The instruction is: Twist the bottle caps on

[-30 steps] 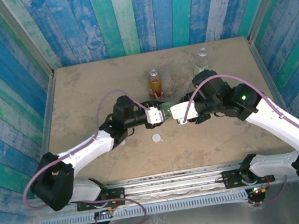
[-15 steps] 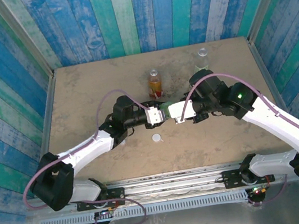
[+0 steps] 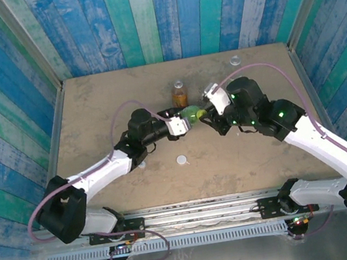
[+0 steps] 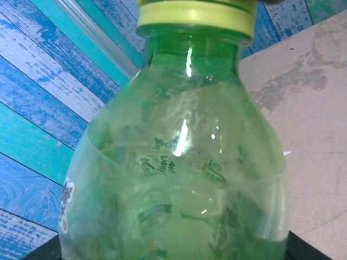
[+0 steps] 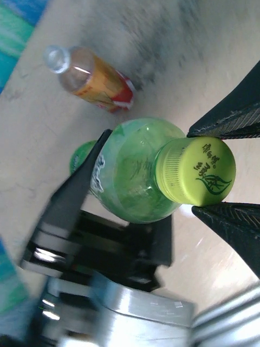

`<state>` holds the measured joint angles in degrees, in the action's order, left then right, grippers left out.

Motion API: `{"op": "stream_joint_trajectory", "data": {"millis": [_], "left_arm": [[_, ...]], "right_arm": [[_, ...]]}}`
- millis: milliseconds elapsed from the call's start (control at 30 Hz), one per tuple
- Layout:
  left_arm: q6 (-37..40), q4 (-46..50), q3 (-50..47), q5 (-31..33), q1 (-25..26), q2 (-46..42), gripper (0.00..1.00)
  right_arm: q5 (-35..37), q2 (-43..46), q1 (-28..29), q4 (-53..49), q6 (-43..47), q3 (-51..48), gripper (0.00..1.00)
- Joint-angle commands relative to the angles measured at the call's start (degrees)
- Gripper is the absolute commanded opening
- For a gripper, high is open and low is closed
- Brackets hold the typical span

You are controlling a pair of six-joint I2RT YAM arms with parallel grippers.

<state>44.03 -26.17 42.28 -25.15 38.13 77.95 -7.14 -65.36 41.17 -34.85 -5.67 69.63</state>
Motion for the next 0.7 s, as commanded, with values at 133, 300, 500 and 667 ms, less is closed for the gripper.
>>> {"op": "stream_joint_trajectory", "data": {"millis": [133,300,500,667], "left_arm": [[1.28,-3.01,0.71,-0.94,0.89,1.26,0.56],[1.43,-1.07,-0.26,-1.48,0.88,0.29,0.57],[2.36,1.86,-1.20,-5.56,0.85,-0.90,0.57],[2.44,3.27,-2.22,-5.82,0.75,-2.49,0.57]], "right_arm": [[-4.36,0.42,-2.00,5.46,-22.36,-1.79,0.23],[-7.63,2.57,-2.41,-1.65,11.90,0.92,0.49],[-6.41,5.44,-0.98,-8.74,50.39,1.32,0.63],[-1.88,2.68,1.04,-12.79,62.69,4.69,0.65]]}}
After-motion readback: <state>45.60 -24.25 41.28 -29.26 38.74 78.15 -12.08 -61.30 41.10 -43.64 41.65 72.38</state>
